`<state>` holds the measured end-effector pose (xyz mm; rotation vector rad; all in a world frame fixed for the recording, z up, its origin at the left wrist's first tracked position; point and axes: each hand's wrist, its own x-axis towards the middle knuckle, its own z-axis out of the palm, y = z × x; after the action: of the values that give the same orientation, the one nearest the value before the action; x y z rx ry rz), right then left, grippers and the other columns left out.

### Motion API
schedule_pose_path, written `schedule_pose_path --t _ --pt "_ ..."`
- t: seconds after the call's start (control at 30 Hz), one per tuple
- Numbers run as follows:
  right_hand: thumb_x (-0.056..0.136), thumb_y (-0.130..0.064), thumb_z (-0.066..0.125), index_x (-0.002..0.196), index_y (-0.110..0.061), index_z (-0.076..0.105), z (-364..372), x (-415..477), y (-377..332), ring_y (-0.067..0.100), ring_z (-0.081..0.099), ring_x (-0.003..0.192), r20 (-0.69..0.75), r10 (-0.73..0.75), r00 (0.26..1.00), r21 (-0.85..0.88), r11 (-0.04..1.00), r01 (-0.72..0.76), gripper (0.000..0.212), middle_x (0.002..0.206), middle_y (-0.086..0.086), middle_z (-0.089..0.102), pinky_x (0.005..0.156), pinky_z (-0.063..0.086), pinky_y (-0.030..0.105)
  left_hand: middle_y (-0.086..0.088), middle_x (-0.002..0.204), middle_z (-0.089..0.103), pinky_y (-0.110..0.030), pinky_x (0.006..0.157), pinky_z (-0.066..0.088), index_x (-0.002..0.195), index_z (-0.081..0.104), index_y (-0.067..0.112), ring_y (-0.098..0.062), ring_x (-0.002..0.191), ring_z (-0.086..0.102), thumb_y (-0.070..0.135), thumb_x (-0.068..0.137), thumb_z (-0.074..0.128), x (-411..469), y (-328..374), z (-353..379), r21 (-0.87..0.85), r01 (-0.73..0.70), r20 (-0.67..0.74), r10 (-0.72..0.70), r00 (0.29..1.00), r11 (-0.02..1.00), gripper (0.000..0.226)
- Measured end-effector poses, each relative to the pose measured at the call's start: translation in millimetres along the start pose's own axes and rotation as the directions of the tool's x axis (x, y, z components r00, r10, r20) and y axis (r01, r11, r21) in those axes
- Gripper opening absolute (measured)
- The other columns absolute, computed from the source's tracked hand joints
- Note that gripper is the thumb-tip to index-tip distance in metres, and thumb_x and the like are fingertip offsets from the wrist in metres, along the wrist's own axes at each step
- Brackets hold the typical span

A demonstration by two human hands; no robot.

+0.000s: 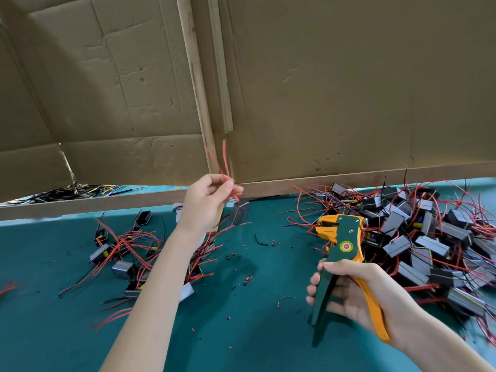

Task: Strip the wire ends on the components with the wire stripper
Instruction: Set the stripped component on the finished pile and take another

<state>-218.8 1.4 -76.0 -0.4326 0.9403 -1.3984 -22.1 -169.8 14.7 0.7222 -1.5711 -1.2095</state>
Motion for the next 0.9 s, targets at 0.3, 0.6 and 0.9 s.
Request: schedule_pose_path --t 0.3,0.6,0.9 --pt "0.05 -0.005 0.075 0.085 0.004 0.063 2.6 -1.4 -3.0 0.039 0.067 0.067 -0.028 -0.03 0.999 0.006 1.0 0.03 0.038 0.077 0.025 0.064 0.062 0.058 0.047 -0.01 0.086 0.071 -0.019 0.081 0.051 0.086 0.057 0.01 -0.004 0.079 0.067 -0.003 0.092 0.057 -23.7 -18.2 47.4 0.178 -0.021 0.54 -0.079 0.838 0.984 0.015" --pt "0.049 0.004 0.075 0.073 0.002 0.07 0.0 -1.7 -5.7 0.039 0.068 0.07 0.001 -0.05 0.999 0.018 0.999 0.05 0.025 0.079 0.025 0.065 0.065 0.058 0.047 -0.008 0.088 0.073 -0.026 0.08 0.056 0.087 0.069 0.004 -0.012 0.081 0.069 -0.024 0.071 0.029 -16.7 -18.1 17.7 0.537 -0.04 0.631 -0.37 0.682 0.843 0.051" --pt "0.053 0.001 0.074 0.09 0.004 0.063 2.6 -1.6 -4.3 0.04 0.068 0.07 -0.044 -0.038 0.998 -0.003 0.999 0.038 0.039 0.079 0.025 0.066 0.064 0.059 0.048 -0.008 0.091 0.074 -0.038 0.084 0.055 0.086 0.061 0.018 -0.024 0.088 0.07 0.025 0.087 0.067 -22.6 -69.5 53.9 0.523 0.177 0.271 -0.359 0.893 0.834 0.01"
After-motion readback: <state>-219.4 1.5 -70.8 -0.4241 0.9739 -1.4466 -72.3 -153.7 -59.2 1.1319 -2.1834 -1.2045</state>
